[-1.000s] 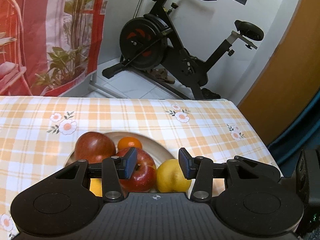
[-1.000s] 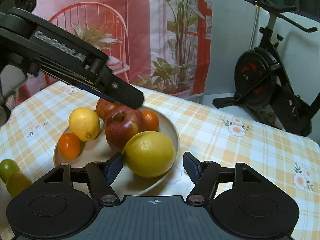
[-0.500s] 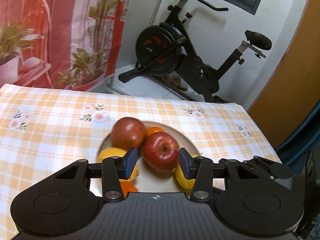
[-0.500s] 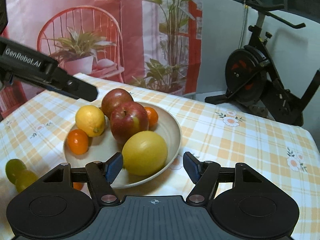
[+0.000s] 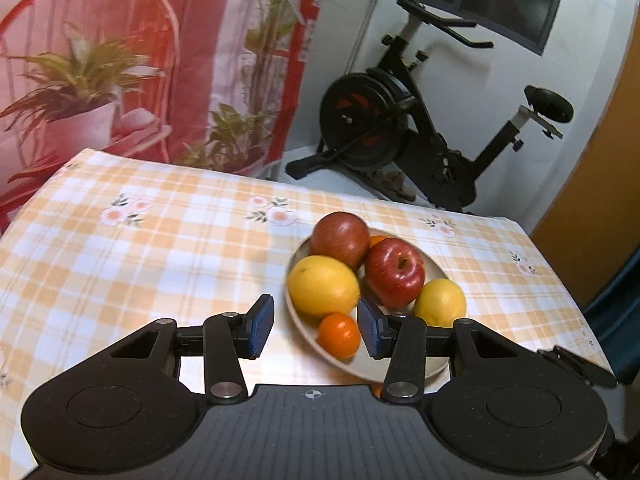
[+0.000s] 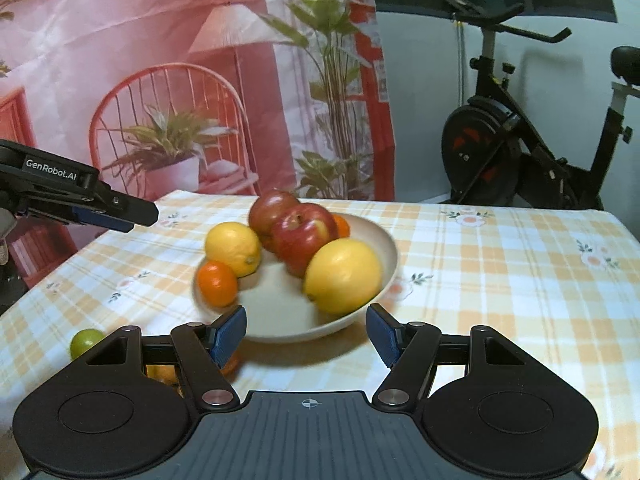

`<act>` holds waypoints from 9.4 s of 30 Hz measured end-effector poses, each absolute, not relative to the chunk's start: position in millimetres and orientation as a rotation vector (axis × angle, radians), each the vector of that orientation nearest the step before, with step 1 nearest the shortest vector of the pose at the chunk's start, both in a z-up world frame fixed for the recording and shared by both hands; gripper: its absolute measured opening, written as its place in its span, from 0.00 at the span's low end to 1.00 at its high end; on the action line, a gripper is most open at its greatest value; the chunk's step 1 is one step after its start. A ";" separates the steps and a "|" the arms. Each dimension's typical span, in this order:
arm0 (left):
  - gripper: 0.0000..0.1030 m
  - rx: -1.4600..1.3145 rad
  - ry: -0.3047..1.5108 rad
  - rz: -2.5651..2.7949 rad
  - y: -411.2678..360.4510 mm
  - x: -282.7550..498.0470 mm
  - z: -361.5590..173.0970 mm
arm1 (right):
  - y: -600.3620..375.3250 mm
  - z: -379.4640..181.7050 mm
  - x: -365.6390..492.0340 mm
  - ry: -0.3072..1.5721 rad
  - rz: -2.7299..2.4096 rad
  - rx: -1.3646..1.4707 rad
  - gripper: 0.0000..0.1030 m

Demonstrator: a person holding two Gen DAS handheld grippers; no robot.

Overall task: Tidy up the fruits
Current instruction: 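Withdraw both tools from the plate back toward the remaining fruit pile, then close the right tool around the orange mandarin on the table, then close the left tool around the green apple while the right tool holds the orange, then lift the green apple with the left tool while the right tool lifts the orange, then carry the green apple with the left tool onto the plate while the right tool carries the orange there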

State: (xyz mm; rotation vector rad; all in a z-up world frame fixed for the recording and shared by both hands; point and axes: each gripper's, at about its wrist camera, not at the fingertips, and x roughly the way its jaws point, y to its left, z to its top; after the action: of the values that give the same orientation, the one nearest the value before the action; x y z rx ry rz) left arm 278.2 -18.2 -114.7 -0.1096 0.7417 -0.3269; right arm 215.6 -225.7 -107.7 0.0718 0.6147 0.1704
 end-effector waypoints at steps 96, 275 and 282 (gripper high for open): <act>0.55 -0.110 0.701 -0.203 16.2 192.1 -161.1 | -157.4 -125.4 160.8 0.608 0.279 0.027 0.30; 0.48 -0.013 0.636 -0.410 -33.1 202.7 -115.8 | -214.4 -65.8 168.4 0.613 0.214 0.111 0.31; 0.48 0.070 0.620 -0.452 -65.7 231.9 -109.5 | -235.7 -59.9 203.2 0.591 0.213 0.083 0.31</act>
State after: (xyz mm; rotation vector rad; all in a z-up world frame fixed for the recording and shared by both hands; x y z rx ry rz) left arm 231.9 -65.7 -109.5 0.0695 0.6197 -0.4522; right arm 203.2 -235.7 -59.9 0.0835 0.5907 0.2127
